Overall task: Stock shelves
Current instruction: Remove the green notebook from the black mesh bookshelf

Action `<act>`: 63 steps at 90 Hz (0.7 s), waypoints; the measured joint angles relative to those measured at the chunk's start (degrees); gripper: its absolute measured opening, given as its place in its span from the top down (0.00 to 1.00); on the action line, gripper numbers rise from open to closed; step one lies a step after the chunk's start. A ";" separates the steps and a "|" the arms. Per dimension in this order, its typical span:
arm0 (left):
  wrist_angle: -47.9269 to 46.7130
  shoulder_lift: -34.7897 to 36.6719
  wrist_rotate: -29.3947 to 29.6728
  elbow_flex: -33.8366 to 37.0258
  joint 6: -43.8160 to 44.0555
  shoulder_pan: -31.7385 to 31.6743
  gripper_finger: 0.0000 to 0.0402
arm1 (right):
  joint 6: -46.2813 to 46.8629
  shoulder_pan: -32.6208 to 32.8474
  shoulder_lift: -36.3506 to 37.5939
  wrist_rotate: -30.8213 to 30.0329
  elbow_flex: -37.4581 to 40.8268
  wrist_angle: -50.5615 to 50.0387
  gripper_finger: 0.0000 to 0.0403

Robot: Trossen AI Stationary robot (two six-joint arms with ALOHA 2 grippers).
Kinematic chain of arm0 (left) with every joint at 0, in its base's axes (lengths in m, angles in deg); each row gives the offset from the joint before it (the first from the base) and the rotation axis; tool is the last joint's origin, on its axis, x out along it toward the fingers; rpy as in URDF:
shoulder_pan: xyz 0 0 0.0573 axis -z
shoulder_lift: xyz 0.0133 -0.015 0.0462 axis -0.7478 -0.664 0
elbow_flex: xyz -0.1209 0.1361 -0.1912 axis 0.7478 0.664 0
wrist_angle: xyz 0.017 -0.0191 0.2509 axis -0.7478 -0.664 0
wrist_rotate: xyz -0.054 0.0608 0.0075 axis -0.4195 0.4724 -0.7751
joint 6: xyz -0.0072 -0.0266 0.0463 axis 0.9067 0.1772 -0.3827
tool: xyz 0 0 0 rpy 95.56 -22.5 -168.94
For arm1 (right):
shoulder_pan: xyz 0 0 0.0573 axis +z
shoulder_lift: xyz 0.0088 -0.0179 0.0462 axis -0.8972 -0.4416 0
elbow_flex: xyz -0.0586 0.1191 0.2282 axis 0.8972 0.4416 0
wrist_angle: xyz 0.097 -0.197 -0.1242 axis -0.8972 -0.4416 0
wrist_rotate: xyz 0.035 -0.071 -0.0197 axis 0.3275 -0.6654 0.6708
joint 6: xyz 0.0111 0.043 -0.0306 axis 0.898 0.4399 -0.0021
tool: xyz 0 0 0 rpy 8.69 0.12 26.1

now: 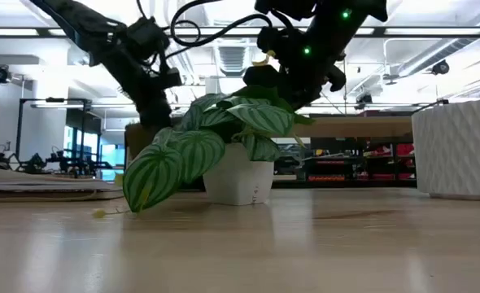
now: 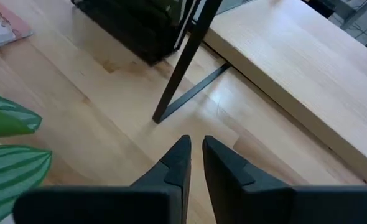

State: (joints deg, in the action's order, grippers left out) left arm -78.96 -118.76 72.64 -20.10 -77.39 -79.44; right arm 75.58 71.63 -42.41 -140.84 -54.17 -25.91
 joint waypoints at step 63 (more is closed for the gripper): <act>-40.05 10.51 -0.42 -25.43 13.53 5.31 0.96 | -1.35 -0.66 0.00 -0.03 0.02 1.29 0.93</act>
State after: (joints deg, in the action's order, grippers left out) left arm -119.01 -108.25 72.22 -45.52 -63.86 -74.13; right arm 74.23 70.97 -42.41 -140.87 -54.15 -24.62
